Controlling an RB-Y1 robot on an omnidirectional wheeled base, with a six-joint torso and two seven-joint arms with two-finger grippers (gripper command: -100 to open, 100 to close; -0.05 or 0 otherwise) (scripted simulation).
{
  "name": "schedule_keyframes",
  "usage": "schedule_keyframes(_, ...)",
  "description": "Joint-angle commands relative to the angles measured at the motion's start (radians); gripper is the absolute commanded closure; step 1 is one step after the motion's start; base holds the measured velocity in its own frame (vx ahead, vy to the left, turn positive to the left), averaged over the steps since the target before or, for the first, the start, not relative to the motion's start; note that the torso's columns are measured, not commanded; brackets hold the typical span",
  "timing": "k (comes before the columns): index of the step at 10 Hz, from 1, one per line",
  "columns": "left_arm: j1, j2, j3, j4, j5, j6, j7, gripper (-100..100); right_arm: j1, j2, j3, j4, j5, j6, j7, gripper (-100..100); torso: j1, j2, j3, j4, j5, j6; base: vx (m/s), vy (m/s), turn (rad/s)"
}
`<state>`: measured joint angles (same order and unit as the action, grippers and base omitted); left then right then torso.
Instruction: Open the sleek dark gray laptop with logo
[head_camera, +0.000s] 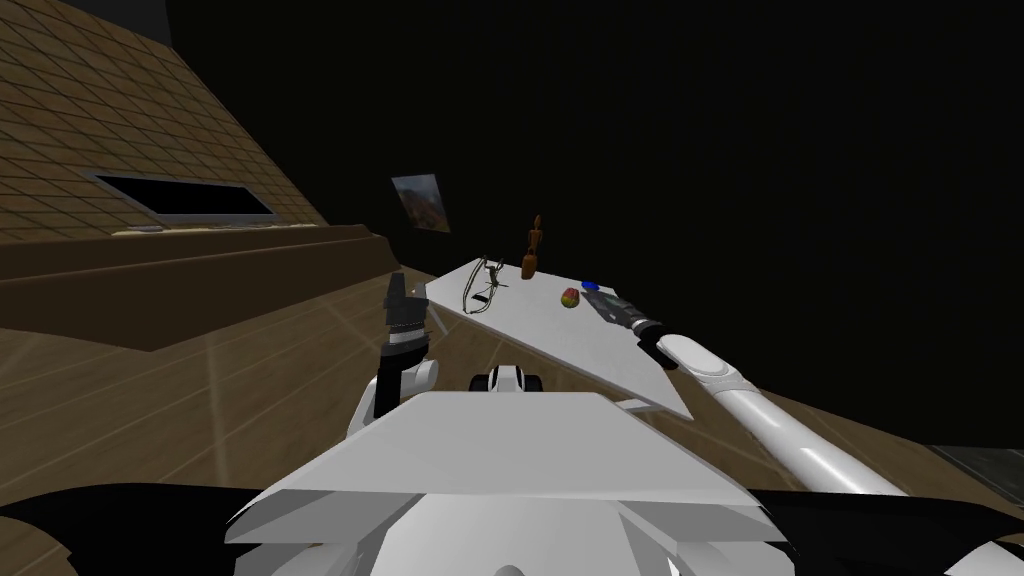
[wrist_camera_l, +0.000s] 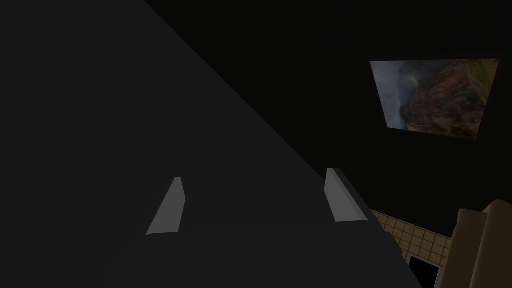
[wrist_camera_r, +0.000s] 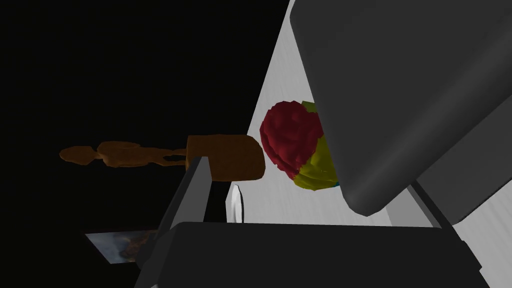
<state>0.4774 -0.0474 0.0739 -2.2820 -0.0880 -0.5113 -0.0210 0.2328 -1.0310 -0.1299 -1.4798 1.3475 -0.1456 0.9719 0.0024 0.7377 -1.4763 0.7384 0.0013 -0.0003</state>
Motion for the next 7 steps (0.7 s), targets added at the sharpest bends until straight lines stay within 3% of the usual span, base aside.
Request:
schedule_keyframes(1,0.0,0.0,0.0,0.0,0.0,0.0,0.0,0,0.007,-0.021,-0.001,-0.007,-0.004,-0.003,-0.013,-100,0.0,0.001,0.0,0.0,0.0,0.0,0.003,0.016,-0.008)
schedule_keyframes(2,0.0,0.0,0.0,0.0,0.0,0.0,0.0,0,0.008,-0.023,0.0,-0.009,-0.004,-0.002,-0.017,0,-0.002,0.001,0.001,0.0,-0.001,0.0,0.0,0.0,0.0)
schedule_keyframes(7,0.0,0.0,0.0,0.0,0.0,0.0,0.0,0,0.01,-0.021,0.003,-0.008,-0.005,-0.005,-0.018,0,-0.001,0.001,0.001,0.0,0.0,0.0,0.0,0.0,0.0)
